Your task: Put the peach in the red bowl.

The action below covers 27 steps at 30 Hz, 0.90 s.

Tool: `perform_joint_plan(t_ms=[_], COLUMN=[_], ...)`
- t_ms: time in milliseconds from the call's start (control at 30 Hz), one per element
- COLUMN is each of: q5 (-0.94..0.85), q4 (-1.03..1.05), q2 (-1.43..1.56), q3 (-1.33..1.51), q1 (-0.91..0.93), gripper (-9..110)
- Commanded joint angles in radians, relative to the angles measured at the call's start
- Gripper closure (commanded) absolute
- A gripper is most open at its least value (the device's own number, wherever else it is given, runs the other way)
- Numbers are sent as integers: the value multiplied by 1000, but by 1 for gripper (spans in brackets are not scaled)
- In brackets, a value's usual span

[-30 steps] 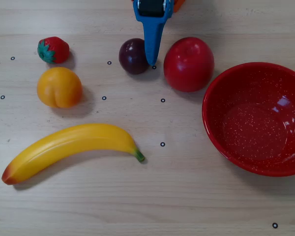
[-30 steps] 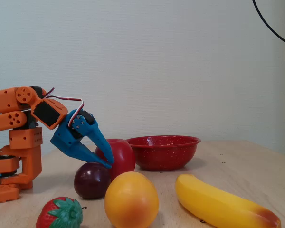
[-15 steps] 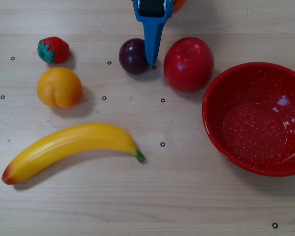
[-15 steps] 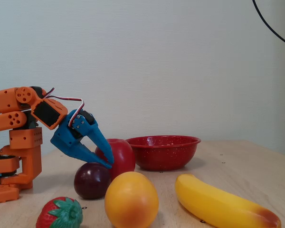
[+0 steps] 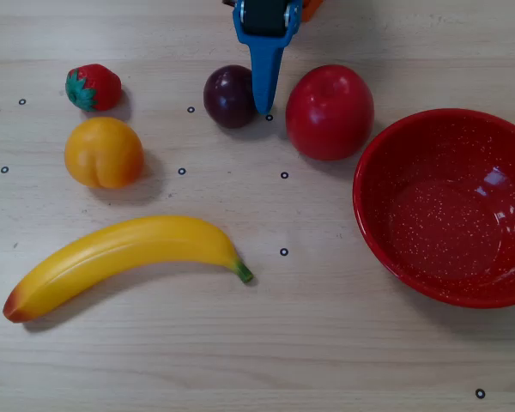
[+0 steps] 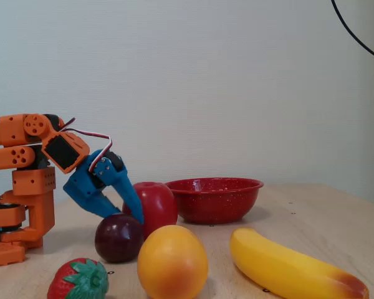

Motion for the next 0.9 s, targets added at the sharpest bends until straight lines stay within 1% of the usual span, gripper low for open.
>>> perform_joint_plan(t_ms=[0,167,400,667,867], q5=[17,15,18,156,190], q4=[8,32,143,216,322], q2=[-37,-141,-324,-591,-822], q3=[-140,-279,-563,-885,-1132], q1=[-21,-32,-38,-123,-209], gripper=[101,101,101,101,101])
